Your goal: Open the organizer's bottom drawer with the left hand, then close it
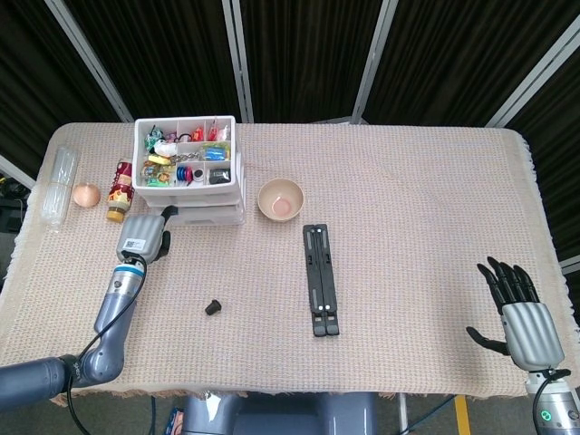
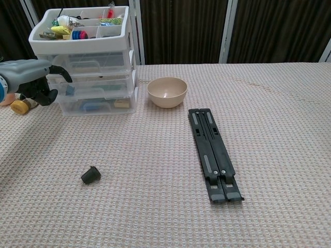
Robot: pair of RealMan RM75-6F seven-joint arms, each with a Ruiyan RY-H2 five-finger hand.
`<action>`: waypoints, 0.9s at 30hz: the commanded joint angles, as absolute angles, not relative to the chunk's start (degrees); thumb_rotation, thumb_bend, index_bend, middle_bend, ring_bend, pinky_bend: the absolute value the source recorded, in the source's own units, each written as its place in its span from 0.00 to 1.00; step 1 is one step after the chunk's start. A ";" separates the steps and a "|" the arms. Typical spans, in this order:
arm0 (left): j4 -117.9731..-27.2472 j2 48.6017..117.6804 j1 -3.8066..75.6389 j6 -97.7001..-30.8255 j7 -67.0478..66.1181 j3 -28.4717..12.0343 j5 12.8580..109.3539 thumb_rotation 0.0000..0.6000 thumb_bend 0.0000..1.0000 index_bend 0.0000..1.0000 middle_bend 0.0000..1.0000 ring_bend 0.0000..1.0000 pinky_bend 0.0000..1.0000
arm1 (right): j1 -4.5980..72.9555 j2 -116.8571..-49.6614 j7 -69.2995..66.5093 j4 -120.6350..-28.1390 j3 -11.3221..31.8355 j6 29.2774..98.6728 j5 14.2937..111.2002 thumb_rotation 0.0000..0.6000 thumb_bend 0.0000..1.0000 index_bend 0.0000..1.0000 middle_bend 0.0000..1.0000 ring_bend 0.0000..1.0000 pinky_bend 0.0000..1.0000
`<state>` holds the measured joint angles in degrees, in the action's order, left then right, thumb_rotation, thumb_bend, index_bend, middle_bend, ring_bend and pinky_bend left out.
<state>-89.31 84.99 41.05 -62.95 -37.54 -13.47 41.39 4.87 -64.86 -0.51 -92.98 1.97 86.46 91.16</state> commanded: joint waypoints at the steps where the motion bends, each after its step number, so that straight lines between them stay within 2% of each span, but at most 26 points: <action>1: -89.36 85.21 41.19 -62.78 -37.62 -13.43 40.52 1.00 0.67 0.27 0.98 0.88 0.72 | 4.86 -64.85 -0.53 -93.00 1.97 86.49 91.18 1.00 0.06 0.07 0.00 0.00 0.00; 7: -90.50 84.66 41.03 -63.04 -37.36 -13.13 39.15 1.00 0.67 0.37 0.98 0.88 0.72 | 4.83 -64.85 -0.51 -93.04 1.97 86.58 91.23 1.00 0.06 0.07 0.00 0.00 0.00; 16: -94.90 81.60 39.70 -63.57 -35.57 -12.39 38.98 1.00 0.67 0.39 0.98 0.88 0.72 | 4.82 -64.89 -0.47 -93.12 1.90 86.50 91.25 1.00 0.06 0.07 0.00 0.00 0.00; 27: -101.44 77.30 36.61 -64.39 -32.59 -8.58 42.79 1.00 0.67 0.38 0.98 0.88 0.72 | 4.78 -64.94 -0.20 -93.31 1.84 86.49 91.29 1.00 0.06 0.07 0.00 0.00 0.00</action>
<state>-100.81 77.78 37.08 -64.19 -33.13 -9.08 42.19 4.78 -64.94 -0.20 -93.31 1.84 86.50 91.29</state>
